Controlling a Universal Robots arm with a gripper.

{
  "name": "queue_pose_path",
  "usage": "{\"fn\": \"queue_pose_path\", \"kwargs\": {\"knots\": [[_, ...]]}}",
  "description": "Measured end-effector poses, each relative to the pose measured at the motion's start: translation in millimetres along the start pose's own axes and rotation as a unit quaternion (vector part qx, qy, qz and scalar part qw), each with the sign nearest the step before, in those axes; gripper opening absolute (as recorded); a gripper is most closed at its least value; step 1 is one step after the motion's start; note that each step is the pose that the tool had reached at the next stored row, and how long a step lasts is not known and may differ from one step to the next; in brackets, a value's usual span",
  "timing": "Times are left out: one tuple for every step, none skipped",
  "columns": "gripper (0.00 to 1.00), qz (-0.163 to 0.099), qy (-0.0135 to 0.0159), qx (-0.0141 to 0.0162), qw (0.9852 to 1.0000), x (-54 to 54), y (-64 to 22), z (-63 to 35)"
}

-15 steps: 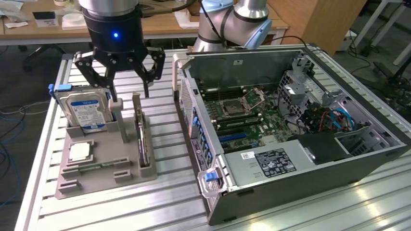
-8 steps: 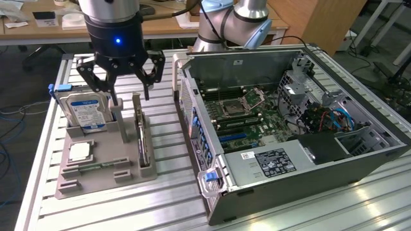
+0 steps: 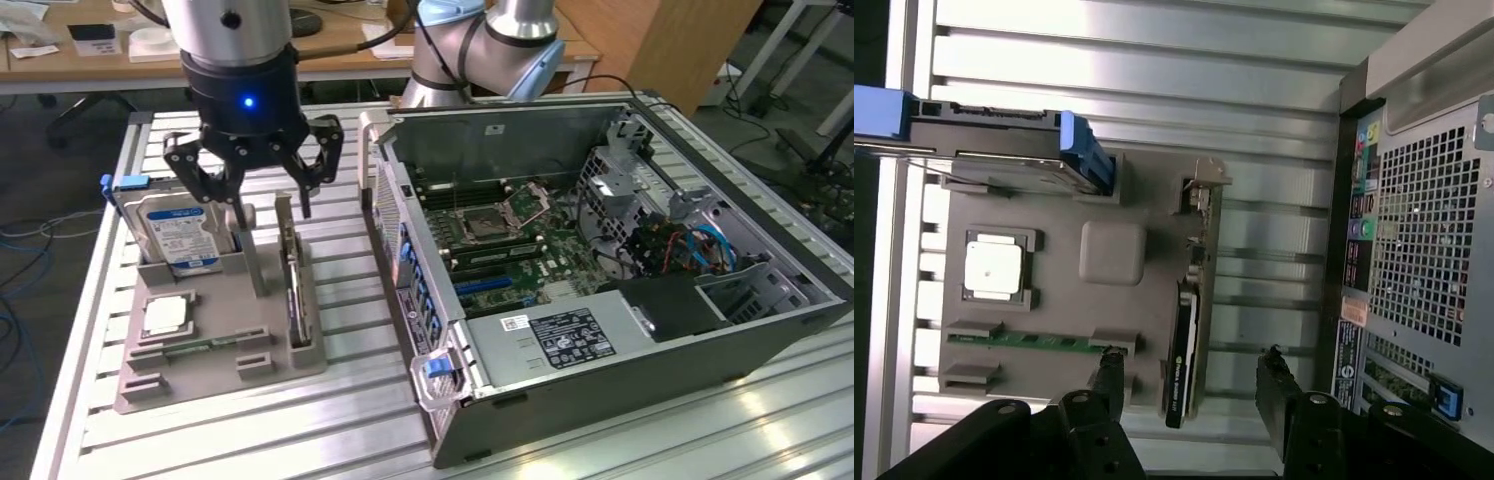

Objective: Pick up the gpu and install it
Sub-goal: 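Pick up the gpu and move the gpu toward the slot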

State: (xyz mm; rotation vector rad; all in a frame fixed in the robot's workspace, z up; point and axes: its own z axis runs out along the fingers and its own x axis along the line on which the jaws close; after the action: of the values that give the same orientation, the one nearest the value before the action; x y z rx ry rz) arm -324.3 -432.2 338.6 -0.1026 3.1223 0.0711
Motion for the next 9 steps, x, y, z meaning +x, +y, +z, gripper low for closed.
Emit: {"fn": "queue_pose_path", "kwargs": {"knots": [[0.65,0.0,0.0,0.0,1.0,0.0,-0.1,1.8],[0.65,0.0,0.0,0.0,1.0,0.1,-0.2,3.7],[0.65,0.0,0.0001,0.0,1.0,0.1,-0.3,5.5],[0.65,0.0,0.0,0.0001,1.0,0.1,-0.3,7.3],[0.65,0.0,0.0,0.0002,1.0,0.1,-0.4,9.1],[0.65,0.0,0.0,0.0002,1.0,0.2,-0.5,10.9],[0.65,0.0,0.0,0.0003,1.0,0.2,-0.6,12.8],[0.65,0.0,0.0,0.0003,1.0,0.2,-0.7,14.5],[0.65,0.0,0.0,0.0003,1.0,0.3,-0.7,16.4]]}}
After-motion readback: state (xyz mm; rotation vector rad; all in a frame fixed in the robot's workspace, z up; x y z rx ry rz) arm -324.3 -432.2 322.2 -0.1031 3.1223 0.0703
